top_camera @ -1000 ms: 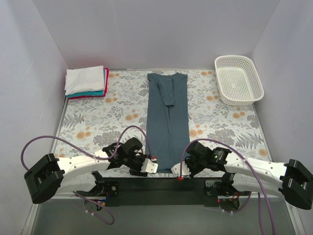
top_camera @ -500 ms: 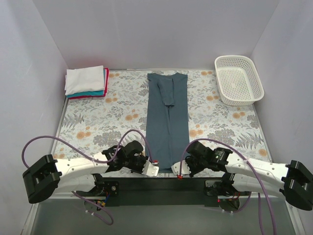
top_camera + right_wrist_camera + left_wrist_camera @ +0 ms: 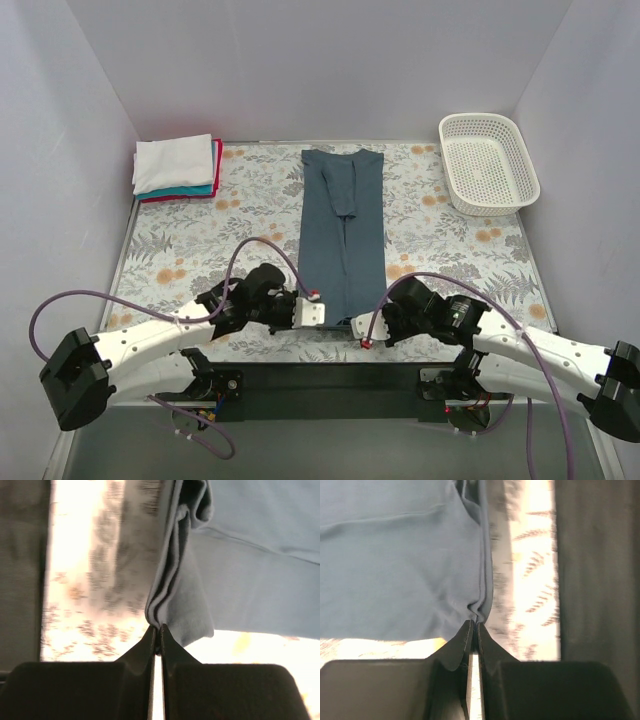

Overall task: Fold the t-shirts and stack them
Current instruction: Fold the tshirt

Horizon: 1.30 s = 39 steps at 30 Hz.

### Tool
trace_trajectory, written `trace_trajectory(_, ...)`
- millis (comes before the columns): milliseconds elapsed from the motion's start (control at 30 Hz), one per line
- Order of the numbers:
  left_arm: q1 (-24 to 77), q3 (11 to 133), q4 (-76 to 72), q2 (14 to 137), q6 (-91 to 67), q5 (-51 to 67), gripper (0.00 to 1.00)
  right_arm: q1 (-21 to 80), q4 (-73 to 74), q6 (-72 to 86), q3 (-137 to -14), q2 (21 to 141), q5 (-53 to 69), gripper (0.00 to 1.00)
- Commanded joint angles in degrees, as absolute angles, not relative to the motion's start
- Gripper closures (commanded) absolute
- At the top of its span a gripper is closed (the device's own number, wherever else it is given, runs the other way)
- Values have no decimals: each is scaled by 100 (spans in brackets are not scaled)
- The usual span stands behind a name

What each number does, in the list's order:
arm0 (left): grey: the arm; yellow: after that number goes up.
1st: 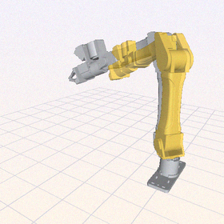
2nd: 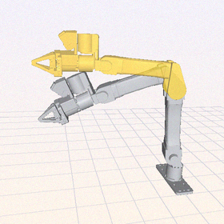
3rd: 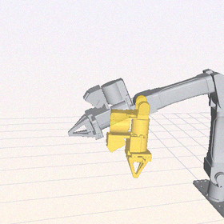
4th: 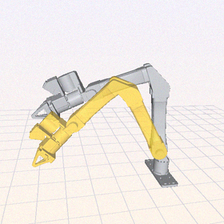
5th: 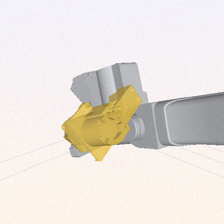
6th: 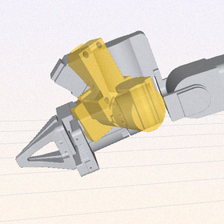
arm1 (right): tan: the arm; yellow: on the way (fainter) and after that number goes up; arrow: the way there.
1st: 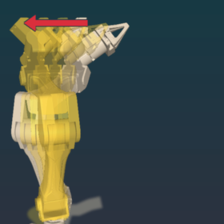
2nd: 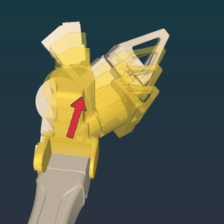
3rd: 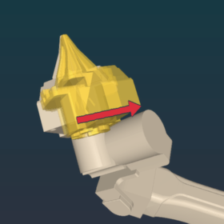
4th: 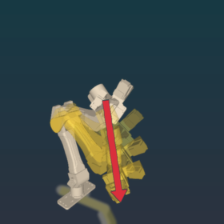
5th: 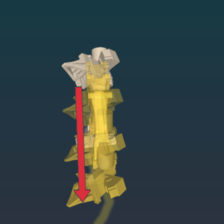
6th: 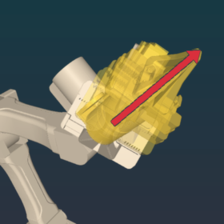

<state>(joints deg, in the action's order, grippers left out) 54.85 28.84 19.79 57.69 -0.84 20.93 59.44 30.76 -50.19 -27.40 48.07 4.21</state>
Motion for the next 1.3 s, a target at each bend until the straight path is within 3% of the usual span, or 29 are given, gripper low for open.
trace_trajectory(0,4811,3435,1995,5985,122,2363,100,5661,3155,-5246,-3260,4965,255,99)
trace_trajectory(167,4202,3814,1706,6451,526,2513,100,4853,2953,-5983,-3515,5273,517,99)
trace_trajectory(533,3130,4710,739,8005,1063,2847,100,3262,2505,-6951,-4912,7100,1169,99)
trace_trajectory(1267,2153,6636,-482,10713,1222,3033,100,2188,1907,-7497,-7092,10019,1521,99)
